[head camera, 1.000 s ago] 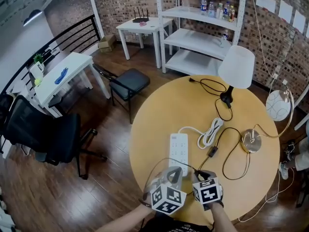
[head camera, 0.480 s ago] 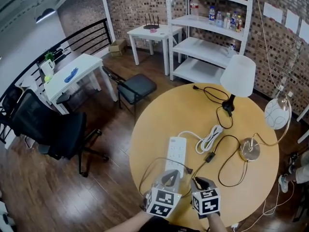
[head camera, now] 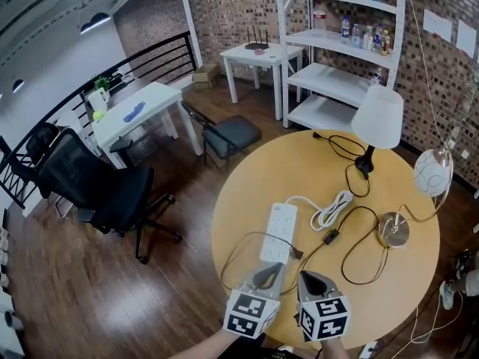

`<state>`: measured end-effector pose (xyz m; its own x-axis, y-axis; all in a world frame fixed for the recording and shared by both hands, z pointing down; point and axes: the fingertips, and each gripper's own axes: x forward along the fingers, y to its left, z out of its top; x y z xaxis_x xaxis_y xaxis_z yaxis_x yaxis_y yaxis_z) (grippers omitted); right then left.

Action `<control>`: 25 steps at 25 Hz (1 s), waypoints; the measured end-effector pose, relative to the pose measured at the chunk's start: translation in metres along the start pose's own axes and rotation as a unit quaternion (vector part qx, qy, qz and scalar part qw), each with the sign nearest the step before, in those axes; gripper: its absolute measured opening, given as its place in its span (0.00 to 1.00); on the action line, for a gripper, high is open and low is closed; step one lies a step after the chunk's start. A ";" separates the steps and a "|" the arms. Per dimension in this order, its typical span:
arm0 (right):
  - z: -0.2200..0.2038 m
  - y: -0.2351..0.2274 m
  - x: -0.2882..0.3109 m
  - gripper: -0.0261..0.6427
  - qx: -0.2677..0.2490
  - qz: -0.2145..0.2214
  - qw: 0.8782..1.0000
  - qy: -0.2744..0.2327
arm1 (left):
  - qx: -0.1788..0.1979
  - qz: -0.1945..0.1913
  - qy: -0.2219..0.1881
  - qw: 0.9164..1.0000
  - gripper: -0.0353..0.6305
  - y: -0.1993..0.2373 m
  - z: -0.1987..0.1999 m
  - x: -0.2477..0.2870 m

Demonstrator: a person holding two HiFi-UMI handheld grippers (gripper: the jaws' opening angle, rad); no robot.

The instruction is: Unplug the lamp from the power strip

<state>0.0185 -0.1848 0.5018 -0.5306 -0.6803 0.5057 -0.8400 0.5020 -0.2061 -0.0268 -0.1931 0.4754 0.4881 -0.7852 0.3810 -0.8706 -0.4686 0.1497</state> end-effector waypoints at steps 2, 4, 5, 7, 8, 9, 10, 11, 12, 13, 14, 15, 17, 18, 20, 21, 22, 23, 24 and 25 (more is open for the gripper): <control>0.008 0.007 -0.012 0.04 -0.005 0.006 1.000 -0.016 | -0.005 0.003 -0.008 1.000 0.05 -0.007 0.002 -0.009; 0.014 0.013 -0.025 0.04 -0.009 0.011 0.999 -0.029 | -0.007 0.008 -0.014 1.000 0.05 -0.016 0.004 -0.016; 0.016 0.015 -0.031 0.04 -0.011 0.014 0.999 -0.035 | -0.010 0.011 -0.017 1.000 0.05 -0.020 0.005 -0.020; 0.020 0.020 -0.042 0.04 -0.017 0.018 0.999 -0.047 | -0.014 0.017 -0.022 1.000 0.05 -0.027 0.005 -0.025; 0.021 0.022 -0.047 0.04 -0.019 0.020 0.998 -0.053 | -0.014 0.021 -0.024 0.999 0.05 -0.030 0.006 -0.028; 0.023 0.024 -0.052 0.04 -0.022 0.021 0.998 -0.059 | -0.015 0.025 -0.027 0.999 0.05 -0.032 0.006 -0.032; 0.024 0.026 -0.056 0.04 -0.026 0.021 0.997 -0.064 | -0.017 0.027 -0.028 0.999 0.05 -0.035 0.006 -0.035; 0.025 0.028 -0.061 0.04 -0.030 0.021 0.997 -0.068 | -0.020 0.029 -0.029 0.999 0.05 -0.037 0.006 -0.038; 0.025 0.030 -0.065 0.04 -0.034 0.021 0.997 -0.072 | -0.022 0.029 -0.030 0.999 0.05 -0.039 0.006 -0.040; 0.025 0.032 -0.068 0.04 -0.038 0.021 0.996 -0.075 | -0.024 0.030 -0.031 0.999 0.05 -0.042 0.006 -0.042; 0.025 0.033 -0.072 0.04 -0.039 0.022 0.996 -0.078 | -0.024 0.030 -0.032 0.999 0.05 -0.045 0.005 -0.044; 0.025 0.034 -0.075 0.04 -0.039 0.023 0.996 -0.080 | -0.023 0.030 -0.033 0.999 0.05 -0.048 0.005 -0.046; 0.023 0.033 -0.080 0.04 -0.039 0.024 0.995 -0.083 | -0.022 0.031 -0.036 0.999 0.05 -0.053 0.005 -0.048; 0.022 0.033 -0.082 0.04 -0.038 0.024 0.995 -0.084 | -0.021 0.032 -0.037 0.999 0.05 -0.056 0.005 -0.049; 0.019 0.033 -0.087 0.04 -0.038 0.024 0.995 -0.086 | -0.018 0.034 -0.038 0.999 0.05 -0.060 0.004 -0.052; 0.017 0.033 -0.089 0.04 -0.037 0.025 0.995 -0.087 | -0.018 0.035 -0.039 0.998 0.05 -0.062 0.003 -0.053; 0.016 0.034 -0.091 0.04 -0.037 0.025 0.995 -0.088 | -0.017 0.036 -0.038 0.998 0.05 -0.064 0.002 -0.055; 0.014 0.034 -0.093 0.04 -0.037 0.025 0.995 -0.090 | -0.016 0.036 -0.037 0.999 0.05 -0.066 0.001 -0.056; 0.012 0.035 -0.095 0.04 -0.038 0.026 0.995 -0.090 | -0.015 0.037 -0.037 0.999 0.05 -0.067 -0.001 -0.057; 0.011 0.035 -0.096 0.04 -0.038 0.027 0.995 -0.091 | -0.015 0.036 -0.036 0.999 0.05 -0.069 -0.002 -0.058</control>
<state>0.0386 -0.1074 0.4371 -0.5921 -0.7333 0.3343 -0.8025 0.5746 -0.1608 0.0052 -0.1145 0.4450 0.4259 -0.8443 0.3251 -0.9048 -0.3981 0.1514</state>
